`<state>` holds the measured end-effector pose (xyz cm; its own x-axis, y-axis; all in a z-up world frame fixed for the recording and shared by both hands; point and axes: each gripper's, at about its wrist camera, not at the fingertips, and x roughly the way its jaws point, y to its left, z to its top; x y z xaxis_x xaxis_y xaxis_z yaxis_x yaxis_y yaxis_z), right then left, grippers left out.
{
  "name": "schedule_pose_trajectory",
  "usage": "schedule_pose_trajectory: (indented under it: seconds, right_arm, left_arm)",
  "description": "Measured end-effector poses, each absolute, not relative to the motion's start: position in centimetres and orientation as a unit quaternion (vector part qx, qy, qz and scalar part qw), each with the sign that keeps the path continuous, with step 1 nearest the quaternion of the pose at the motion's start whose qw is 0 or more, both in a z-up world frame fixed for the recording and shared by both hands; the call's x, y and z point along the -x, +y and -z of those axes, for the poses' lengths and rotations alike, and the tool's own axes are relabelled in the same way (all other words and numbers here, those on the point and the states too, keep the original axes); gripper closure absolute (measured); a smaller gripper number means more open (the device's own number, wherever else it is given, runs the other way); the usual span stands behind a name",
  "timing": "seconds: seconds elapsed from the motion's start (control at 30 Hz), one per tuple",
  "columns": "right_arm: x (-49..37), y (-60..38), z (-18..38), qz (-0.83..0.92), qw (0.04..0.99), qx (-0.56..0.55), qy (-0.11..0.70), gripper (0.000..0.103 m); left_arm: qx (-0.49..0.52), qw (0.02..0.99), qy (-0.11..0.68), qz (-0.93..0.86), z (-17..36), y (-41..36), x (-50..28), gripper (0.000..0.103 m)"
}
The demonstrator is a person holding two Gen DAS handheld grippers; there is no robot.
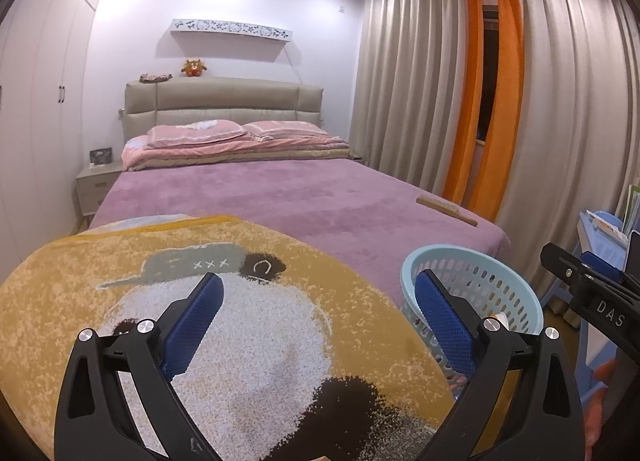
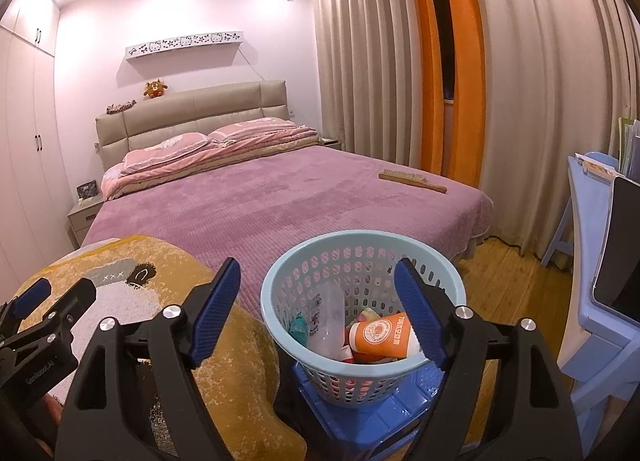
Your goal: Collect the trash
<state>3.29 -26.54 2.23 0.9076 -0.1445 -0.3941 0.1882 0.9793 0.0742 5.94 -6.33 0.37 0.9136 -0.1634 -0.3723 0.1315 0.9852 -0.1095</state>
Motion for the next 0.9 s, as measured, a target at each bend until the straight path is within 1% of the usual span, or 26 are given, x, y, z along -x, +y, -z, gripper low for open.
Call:
schedule_pose_trajectory:
  seconds: [0.9]
  right_arm:
    - [-3.60, -26.11, -2.11, 0.079, 0.975, -0.056, 0.201, 0.025]
  left_arm:
    - [0.047, 0.975, 0.198, 0.092, -0.65, -6.36, -6.00, 0.009]
